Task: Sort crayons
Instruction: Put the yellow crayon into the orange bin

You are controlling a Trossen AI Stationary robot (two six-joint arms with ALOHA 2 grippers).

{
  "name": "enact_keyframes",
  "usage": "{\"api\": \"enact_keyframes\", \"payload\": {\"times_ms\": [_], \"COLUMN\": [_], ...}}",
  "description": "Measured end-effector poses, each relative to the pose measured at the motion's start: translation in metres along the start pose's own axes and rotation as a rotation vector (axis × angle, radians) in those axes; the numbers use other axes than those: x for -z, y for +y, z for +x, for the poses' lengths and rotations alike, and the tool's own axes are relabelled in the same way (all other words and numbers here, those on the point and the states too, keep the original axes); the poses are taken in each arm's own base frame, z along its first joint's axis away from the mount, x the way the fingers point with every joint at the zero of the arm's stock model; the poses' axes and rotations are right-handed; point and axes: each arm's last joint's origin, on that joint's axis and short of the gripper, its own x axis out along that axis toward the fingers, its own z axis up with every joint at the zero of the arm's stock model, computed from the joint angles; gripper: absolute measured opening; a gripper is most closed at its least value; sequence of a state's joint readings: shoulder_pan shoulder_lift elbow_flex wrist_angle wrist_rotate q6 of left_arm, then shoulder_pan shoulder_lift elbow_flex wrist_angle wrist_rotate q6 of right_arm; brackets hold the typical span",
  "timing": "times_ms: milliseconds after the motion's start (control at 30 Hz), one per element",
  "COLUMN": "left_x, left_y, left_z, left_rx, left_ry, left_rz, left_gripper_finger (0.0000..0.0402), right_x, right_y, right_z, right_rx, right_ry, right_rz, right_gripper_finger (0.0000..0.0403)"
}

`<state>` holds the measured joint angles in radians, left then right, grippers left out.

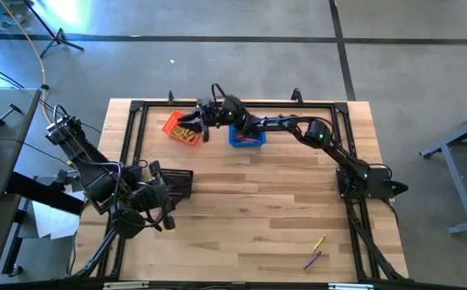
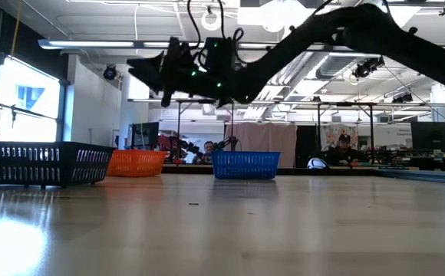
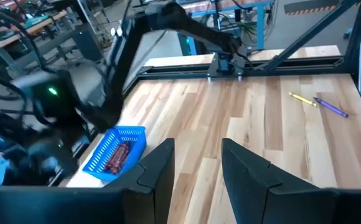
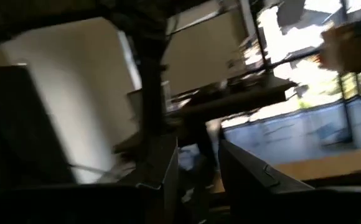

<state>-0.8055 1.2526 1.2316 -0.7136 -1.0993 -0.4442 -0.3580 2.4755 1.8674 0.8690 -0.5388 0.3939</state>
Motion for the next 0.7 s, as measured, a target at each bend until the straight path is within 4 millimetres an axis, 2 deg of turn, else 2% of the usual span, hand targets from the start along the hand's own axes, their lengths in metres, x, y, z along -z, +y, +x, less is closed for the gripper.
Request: {"api": "enact_keyframes", "payload": {"times_ms": [100,200,267,367,500,700], "left_x": [0.0,0.0,0.0,0.0,0.0,0.0], "left_y": [0.0,0.0,0.0,0.0,0.0,0.0], "left_z": [0.0,0.0,0.0,0.0,0.0,0.0], "left_rx": [0.014,0.015,0.015,0.015,0.015,0.014], "left_ry": [0.006,0.007,0.007,0.007,0.007,0.007], "left_rz": [-0.001,0.0,0.0,-0.006,-0.022,-0.023], "left_gripper_finger": [0.0117,0.0117,0.0117,0.0117,0.0117,0.0117], "right_x": [-0.019,-0.043,-0.058,-0.07,-0.08,-0.066], "right_y": [0.002,0.008,0.017,0.035,0.068,0.121], "right_z": [-0.006,-0.014,-0.02,-0.033,-0.059,-0.085], "right_rx": [-0.156,-0.241,-0.23,-0.137,0.027,0.082], "right_ry": [0.149,0.303,0.391,0.567,0.88,1.324], "right_rz": [0.165,0.257,0.258,0.184,0.054,0.164], "right_gripper_finger": [0.0096,0.0089,0.0087,0.0085,0.0085,0.0084]}}
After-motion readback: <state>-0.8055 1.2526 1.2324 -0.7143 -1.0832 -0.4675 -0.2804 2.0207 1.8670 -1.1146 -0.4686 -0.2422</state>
